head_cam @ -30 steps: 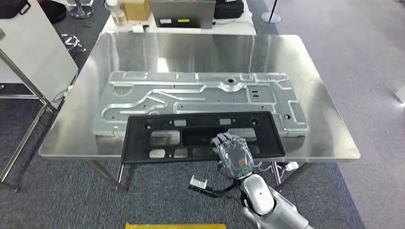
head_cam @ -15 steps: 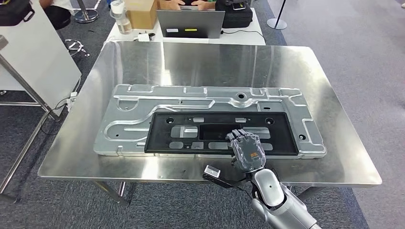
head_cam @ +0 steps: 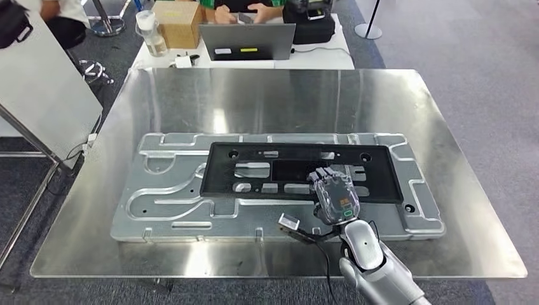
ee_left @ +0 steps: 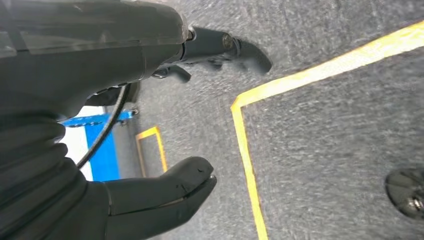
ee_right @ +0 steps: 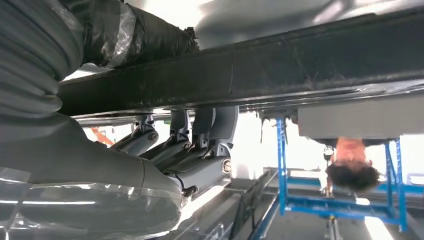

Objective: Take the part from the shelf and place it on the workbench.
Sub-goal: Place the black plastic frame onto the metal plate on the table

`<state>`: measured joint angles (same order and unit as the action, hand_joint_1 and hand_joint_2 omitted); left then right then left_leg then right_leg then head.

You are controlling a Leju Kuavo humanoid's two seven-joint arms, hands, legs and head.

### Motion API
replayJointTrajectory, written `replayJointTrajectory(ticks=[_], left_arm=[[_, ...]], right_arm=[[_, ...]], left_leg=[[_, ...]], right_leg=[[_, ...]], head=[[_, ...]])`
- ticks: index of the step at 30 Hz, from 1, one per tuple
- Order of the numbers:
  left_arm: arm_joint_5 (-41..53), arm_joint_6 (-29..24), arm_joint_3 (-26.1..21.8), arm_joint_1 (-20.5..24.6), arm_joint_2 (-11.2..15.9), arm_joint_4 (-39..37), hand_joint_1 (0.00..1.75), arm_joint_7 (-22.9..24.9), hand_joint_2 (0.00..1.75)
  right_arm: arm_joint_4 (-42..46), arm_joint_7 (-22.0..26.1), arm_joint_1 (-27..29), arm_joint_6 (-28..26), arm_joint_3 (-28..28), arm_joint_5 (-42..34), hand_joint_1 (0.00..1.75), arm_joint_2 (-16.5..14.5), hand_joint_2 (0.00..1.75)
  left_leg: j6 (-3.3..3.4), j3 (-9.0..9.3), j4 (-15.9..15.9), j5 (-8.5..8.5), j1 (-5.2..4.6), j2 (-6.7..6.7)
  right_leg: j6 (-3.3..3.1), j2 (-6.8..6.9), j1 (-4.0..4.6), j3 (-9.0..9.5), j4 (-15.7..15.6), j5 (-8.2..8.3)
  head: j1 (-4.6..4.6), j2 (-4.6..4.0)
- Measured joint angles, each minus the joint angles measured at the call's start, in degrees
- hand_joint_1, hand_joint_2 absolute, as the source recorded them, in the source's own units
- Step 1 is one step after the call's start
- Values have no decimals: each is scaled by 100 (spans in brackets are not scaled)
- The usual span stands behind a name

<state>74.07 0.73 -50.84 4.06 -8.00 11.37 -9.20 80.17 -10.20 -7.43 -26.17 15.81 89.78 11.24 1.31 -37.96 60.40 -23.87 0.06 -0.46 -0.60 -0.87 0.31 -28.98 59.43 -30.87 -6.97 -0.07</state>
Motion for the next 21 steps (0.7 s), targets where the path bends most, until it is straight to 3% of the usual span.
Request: replayJointTrajectory(ticks=[2, 4, 6, 8, 9, 12, 14, 16, 18, 19, 21], left_arm=[[7, -12, -2, 8, -6, 0, 0, 2, 175], [14, -38, -5, 22, -14, 0, 0, -6, 87], [19, -62, -10, 39, -15, 0, 0, -15, 0], [59, -69, -13, 46, -13, 0, 0, 7, 0], [84, -71, -13, 46, -14, 0, 0, 29, 0], [125, -74, -13, 41, -18, 0, 0, 90, 0], [132, -76, -13, 47, -20, 0, 0, 100, 0], [136, -78, -13, 54, -20, 0, 0, 102, 0], [137, -80, -13, 56, -18, 0, 0, 105, 0], [137, -80, -13, 61, -16, 0, 0, 108, 0], [137, -81, -13, 74, -16, 0, 0, 110, 0]], right_arm=[[2, 91, 32, -3, -87, 1, 175, -36, 175], [7, 168, 50, -3, -174, 1, 87, -75, 175], [5, 221, 66, -1, -253, 1, 0, -113, 175], [-13, 244, 87, 0, -306, -1, 0, -155, 175], [-24, 256, 97, -1, -325, -3, 0, -174, 175], [-51, 306, 113, -3, -368, -14, 0, -218, 175], [-67, 324, 117, -4, -381, -17, 0, -238, 175], [-79, 324, 125, -7, -387, -17, 0, -257, 175], [-83, 322, 128, -9, -390, -17, 0, -284, 175], [-82, 321, 123, -10, -390, -17, 0, -297, 175], [-83, 321, 116, -12, -394, -17, 0, -315, 175]], left_leg=[[46, 79, -46, 9, 17, 2], [89, 197, -124, -9, 49, 6], [117, 291, -165, -61, 65, 6], [115, 364, -167, -137, 66, 0], [108, 409, -166, -174, 68, -2], [59, 563, -170, -286, 74, -1], [-6, 594, -185, -322, 77, -1], [-93, 603, -170, -308, 72, -2], [-160, 606, -67, -365, 73, 6], [-173, 546, 86, -470, 76, 10], [-178, 241, 712, -818, 79, 13]], right_leg=[[59, -2, -4, -18, 91, 16], [122, 14, -16, -223, 479, 5], [202, 34, -56, -622, 1089, -234], [257, 49, -105, -961, 1434, -457], [270, 56, -123, -1010, 1363, -387], [256, 72, -152, -758, 418, 316], [185, 82, -110, -644, 19, 498], [95, 79, -73, -629, -20, 500], [19, 74, -93, -557, -63, 536], [-15, 76, -104, -521, -80, 533], [-68, 87, -92, -496, -87, 515]], head=[[1, 0], [1, 0], [0, 0], [-1, 0], [0, 0], [-1, 0], [-4, 0], [-5, 0], [-3, 0], [-2, 0], [2, 0]])
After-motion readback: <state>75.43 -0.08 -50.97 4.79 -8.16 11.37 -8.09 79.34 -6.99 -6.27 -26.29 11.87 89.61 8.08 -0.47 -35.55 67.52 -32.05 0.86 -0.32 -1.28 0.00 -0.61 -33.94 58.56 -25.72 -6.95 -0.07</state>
